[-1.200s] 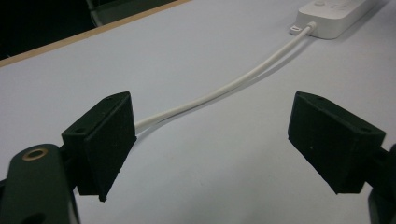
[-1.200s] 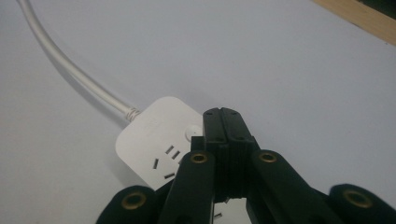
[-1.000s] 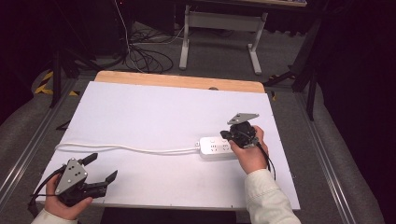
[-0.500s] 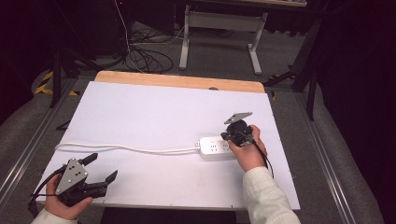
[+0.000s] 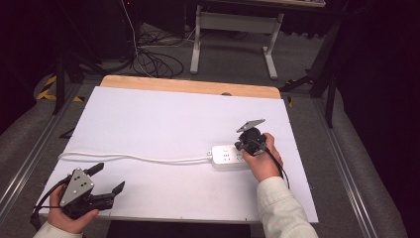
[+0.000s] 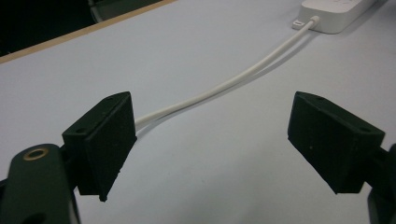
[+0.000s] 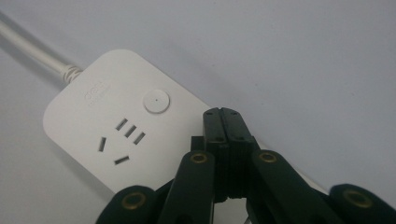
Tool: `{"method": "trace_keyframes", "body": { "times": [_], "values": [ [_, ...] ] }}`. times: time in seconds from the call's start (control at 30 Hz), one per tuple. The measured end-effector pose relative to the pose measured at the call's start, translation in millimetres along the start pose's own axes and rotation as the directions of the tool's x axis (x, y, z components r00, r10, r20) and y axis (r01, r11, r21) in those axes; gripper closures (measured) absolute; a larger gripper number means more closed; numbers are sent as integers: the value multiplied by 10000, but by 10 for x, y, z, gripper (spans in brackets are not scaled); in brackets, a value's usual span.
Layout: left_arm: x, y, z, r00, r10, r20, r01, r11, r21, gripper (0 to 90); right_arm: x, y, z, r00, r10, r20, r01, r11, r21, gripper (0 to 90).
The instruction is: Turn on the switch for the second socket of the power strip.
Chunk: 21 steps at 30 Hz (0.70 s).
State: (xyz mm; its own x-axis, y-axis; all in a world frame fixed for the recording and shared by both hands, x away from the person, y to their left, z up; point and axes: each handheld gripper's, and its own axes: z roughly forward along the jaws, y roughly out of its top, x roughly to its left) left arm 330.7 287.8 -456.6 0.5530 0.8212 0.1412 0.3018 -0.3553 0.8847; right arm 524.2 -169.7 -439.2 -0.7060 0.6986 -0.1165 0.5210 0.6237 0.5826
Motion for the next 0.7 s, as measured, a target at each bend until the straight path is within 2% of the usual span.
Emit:
{"method": "trace_keyframes", "body": {
  "times": [0.37, 0.7],
  "values": [
    [-5, -2, 5, 10000, -16, 8, 16, 10000, 46, 157, -57, -28, 4, 9976, 547, -429, -551, 9985, -78, 899],
    [-10, -3, 1, 10000, -16, -13, 16, 10000, 53, 157, 12, 16, 18, 9999, 158, 61, -159, 9995, 271, 900]
  ]
}}
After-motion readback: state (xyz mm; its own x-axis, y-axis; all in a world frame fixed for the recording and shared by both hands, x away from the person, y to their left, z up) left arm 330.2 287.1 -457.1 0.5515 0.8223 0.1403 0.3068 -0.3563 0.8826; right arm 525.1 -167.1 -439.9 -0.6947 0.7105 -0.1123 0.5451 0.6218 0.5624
